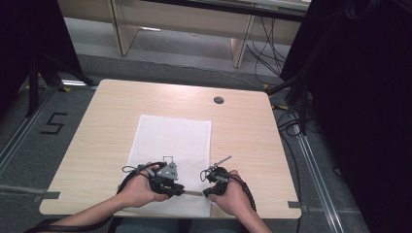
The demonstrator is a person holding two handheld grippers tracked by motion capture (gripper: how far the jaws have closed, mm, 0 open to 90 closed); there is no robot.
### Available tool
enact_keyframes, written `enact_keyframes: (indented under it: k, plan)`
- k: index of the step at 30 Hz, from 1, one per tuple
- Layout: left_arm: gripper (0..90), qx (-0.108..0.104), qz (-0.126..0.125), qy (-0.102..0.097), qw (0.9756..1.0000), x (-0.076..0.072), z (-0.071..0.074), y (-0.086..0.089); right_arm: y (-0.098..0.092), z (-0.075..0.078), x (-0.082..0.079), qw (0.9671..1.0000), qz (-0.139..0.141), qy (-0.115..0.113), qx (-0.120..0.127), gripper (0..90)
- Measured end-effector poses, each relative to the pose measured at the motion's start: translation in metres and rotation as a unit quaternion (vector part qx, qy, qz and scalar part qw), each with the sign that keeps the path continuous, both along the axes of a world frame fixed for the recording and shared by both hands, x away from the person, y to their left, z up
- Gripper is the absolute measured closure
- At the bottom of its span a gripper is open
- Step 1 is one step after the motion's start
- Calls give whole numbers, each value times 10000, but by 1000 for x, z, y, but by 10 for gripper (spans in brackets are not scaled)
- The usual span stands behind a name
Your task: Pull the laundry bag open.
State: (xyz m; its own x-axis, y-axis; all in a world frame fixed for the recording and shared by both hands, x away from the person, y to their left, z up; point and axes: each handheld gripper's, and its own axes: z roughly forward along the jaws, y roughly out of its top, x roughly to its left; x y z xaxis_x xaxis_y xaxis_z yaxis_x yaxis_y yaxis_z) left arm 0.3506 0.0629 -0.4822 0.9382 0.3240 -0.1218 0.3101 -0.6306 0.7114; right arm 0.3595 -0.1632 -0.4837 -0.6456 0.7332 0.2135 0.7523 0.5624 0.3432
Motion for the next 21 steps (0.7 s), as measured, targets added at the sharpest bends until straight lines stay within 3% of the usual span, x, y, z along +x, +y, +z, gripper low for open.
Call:
enact_keyframes:
  k: [7,8,10,18,19,20,21]
  plan:
    - [819,-44,50,86,9999,-1,-1,1,2,1,-1,10000,-55,67,-12,900]
    - [819,-10,-17,-15,10000,0,-1,2,2,1,-1,10000,-49,74,-16,900]
    - [819,-64,27,96,9999,0,-1,3,2,1,-1,10000,-51,75,-19,900]
    - [819,40,-48,-4,10000,0,-1,7,2,1,-1,10000,-37,62,-42,900]
    - [819,-42,23,111,9999,-1,-1,7,2,1,-1,10000,-38,58,-38,900]
    - [819,26,-6,30,10000,0,0,9,2,1,-1,10000,-50,66,-35,900]
    - [819,-57,44,105,9999,0,0,10,2,1,-1,10000,-34,59,-39,900]
